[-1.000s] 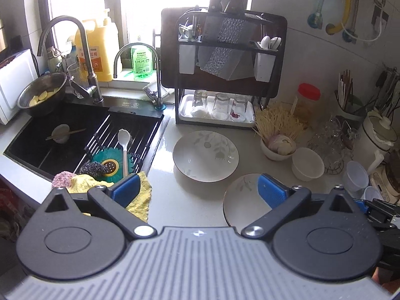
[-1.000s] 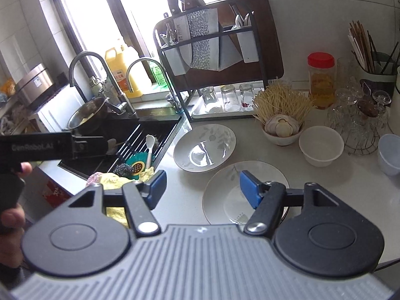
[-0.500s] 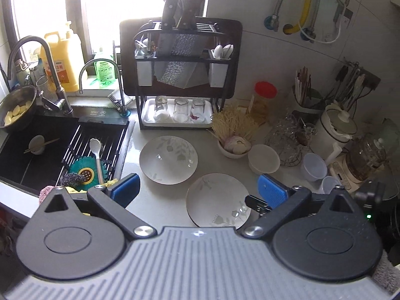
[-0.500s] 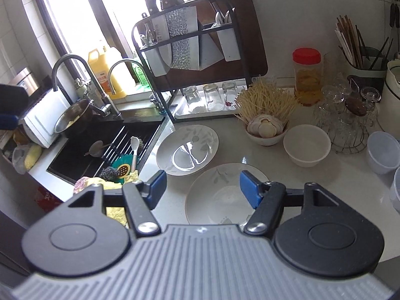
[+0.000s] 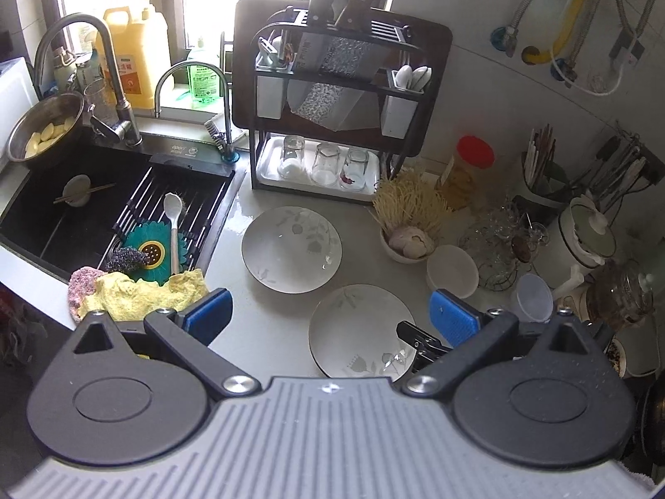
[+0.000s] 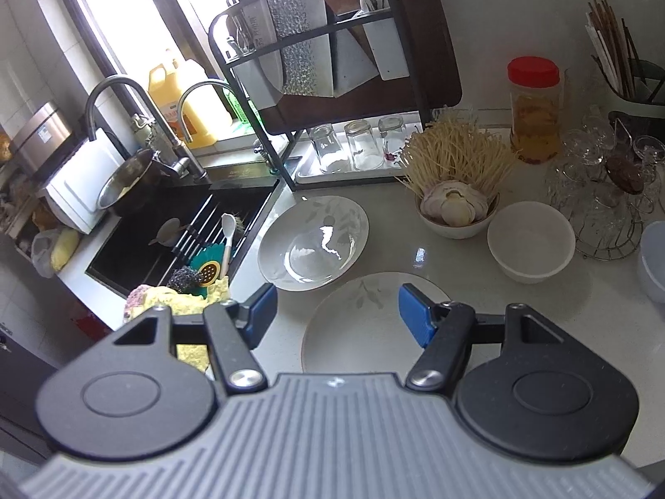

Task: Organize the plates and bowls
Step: 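Move both grippers toward the second white leaf plate by the glass rack, then close both grippers on the rim of the second white plate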

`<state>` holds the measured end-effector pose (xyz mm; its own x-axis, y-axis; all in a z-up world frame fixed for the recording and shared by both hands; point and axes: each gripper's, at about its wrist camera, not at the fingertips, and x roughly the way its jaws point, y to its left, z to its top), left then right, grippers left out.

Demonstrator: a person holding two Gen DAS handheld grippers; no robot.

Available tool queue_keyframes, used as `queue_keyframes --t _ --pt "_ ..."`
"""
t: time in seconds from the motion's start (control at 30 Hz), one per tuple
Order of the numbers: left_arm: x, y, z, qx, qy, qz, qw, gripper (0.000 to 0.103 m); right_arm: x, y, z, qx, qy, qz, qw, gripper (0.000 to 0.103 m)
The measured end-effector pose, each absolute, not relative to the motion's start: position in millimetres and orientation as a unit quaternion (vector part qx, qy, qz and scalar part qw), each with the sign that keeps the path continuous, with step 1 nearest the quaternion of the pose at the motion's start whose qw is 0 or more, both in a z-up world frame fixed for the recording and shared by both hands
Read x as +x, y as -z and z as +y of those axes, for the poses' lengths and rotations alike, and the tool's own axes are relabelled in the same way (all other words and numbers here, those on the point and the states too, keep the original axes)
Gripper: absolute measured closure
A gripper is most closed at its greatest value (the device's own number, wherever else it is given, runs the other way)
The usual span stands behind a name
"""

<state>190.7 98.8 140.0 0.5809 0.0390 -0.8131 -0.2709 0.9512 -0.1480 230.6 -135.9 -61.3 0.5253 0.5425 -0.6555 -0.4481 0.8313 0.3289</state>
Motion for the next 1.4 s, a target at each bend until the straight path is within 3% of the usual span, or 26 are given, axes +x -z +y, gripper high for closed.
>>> queue_keyframes --t 1.17,1.4 --pt "291.2 -103.1 163.7 -0.197 -0.186 0.437 0.858 0.001 356.2 102.7 -92.9 0.008 -0.34 0.444 0.829 0.036" --pt "315.2 -70.1 186.4 -0.186 -0.169 0.439 0.863 0.001 367.5 107.5 -77.7 0.03 -0.319 0.445 0.836 0.036"
